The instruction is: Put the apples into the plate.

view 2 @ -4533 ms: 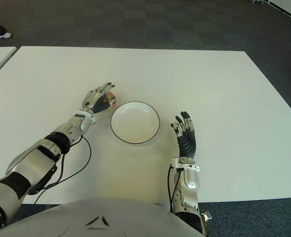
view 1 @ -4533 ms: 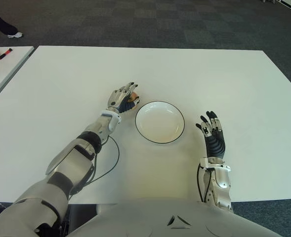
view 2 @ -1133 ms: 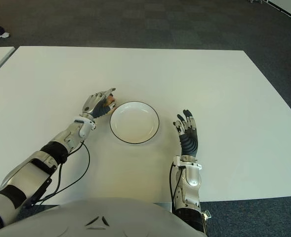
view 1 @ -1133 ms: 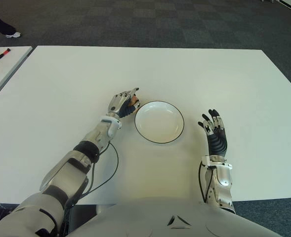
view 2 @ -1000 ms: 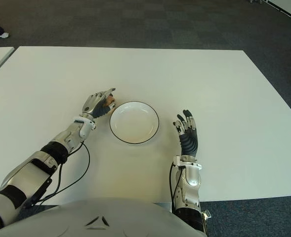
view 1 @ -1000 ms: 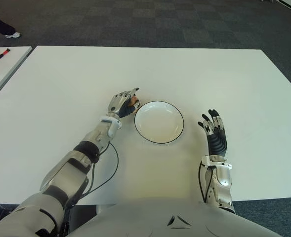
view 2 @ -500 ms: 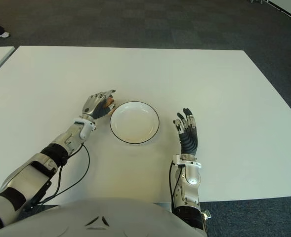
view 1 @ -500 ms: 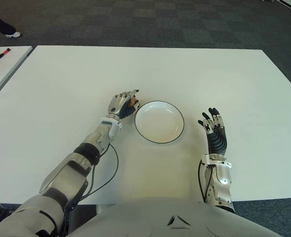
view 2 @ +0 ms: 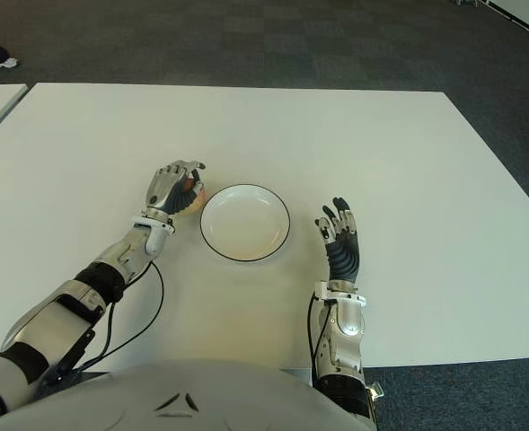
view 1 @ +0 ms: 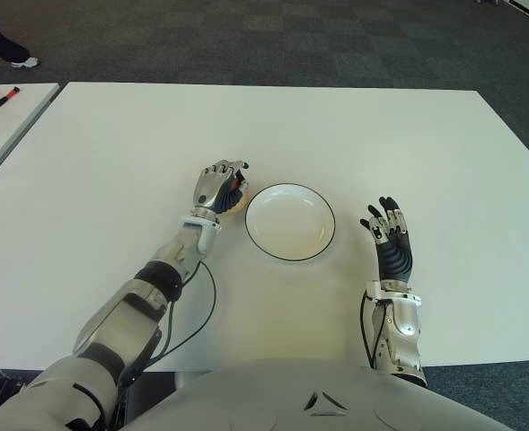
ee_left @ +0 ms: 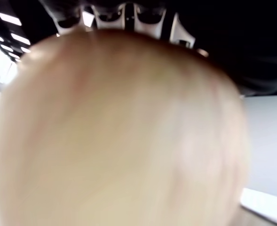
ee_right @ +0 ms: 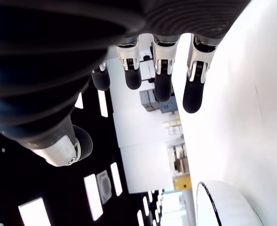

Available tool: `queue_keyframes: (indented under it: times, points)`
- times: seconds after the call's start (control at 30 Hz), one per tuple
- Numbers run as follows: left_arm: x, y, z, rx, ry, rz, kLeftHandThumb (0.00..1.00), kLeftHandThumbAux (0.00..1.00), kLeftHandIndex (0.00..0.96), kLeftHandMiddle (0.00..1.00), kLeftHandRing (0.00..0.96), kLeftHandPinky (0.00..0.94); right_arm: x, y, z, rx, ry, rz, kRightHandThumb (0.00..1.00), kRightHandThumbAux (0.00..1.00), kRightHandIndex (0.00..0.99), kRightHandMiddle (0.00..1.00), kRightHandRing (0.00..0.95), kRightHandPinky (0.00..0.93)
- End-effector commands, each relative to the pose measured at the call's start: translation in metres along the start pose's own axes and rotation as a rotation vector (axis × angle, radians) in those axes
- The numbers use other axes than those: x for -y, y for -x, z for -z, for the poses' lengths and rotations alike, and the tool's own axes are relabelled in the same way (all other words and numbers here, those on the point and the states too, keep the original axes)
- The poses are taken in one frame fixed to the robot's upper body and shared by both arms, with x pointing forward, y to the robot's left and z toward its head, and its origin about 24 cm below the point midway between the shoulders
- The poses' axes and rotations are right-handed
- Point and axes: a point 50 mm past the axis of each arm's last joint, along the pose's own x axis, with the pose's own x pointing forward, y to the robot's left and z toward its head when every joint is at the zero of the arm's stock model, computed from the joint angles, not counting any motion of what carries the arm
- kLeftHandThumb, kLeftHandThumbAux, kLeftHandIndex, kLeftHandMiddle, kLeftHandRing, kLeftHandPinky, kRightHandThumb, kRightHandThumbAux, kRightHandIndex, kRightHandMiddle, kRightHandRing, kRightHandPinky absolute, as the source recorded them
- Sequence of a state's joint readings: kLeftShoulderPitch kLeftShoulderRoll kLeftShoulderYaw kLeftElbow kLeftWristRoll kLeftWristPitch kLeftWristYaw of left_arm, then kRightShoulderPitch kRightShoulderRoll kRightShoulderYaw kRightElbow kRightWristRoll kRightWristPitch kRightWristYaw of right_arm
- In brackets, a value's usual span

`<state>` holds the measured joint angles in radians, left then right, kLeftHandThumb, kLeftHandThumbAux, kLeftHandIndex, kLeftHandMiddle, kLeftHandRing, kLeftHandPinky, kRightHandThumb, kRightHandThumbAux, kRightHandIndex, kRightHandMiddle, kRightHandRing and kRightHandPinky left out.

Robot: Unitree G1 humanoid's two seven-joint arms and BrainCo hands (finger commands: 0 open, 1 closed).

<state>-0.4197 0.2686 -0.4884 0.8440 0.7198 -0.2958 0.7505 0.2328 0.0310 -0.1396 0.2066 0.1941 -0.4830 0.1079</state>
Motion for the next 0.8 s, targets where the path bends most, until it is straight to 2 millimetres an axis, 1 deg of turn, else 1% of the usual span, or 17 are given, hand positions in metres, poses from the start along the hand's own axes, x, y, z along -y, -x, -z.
queue_keyframes:
  times: [0.03,0.2,0.3,0.33,0.4,0.47,0.6,0.8]
  points:
    - [0.0019,0.0006,-0.0005,0.001,0.012,-0.025,0.753,0.459,0.339,0.581,0.687,0.755,0.0017,-0.0004,0.0014,0.003,-0.008,0.002,0.4,0.601,0.076,0.078,0.121,0.247]
    - [0.0021,0.0001,-0.0006,-0.004,0.026,-0.049,0.767,0.455,0.364,0.624,0.713,0.768,0.0025,-0.0009,0.0016,0.004,-0.011,-0.001,0.403,0.609,0.073,0.081,0.123,0.248]
    - [0.002,-0.0002,-0.0008,-0.004,0.032,-0.062,0.774,0.453,0.377,0.631,0.722,0.783,0.0032,-0.0009,0.0018,0.004,-0.012,0.0,0.403,0.611,0.073,0.082,0.124,0.249]
    - [0.002,-0.0003,-0.0008,-0.003,0.033,-0.066,0.837,0.507,0.381,0.582,0.725,0.792,0.0034,-0.001,0.002,0.004,-0.012,0.0,0.403,0.611,0.073,0.083,0.125,0.25]
    - [0.0019,-0.0005,-0.0009,-0.003,0.038,-0.075,0.893,0.554,0.387,0.54,0.729,0.795,0.0039,-0.001,0.0023,0.004,-0.013,0.0,0.403,0.611,0.074,0.083,0.125,0.25]
    - [0.0019,-0.0006,-0.001,-0.003,0.04,-0.081,0.921,0.578,0.392,0.519,0.733,0.795,0.0043,-0.001,0.0025,0.005,-0.014,0.0,0.402,0.611,0.074,0.083,0.126,0.251]
    - [0.0017,-0.0011,-0.0015,-0.003,0.047,-0.095,0.946,0.598,0.399,0.501,0.737,0.793,0.0044,-0.0016,0.0027,0.007,-0.015,-0.003,0.401,0.61,0.073,0.082,0.126,0.251]
    - [0.0014,-0.0016,-0.0022,0.0,0.061,-0.111,0.951,0.603,0.403,0.497,0.736,0.787,0.0056,-0.0021,0.0029,0.01,-0.012,-0.008,0.396,0.609,0.069,0.08,0.125,0.252]
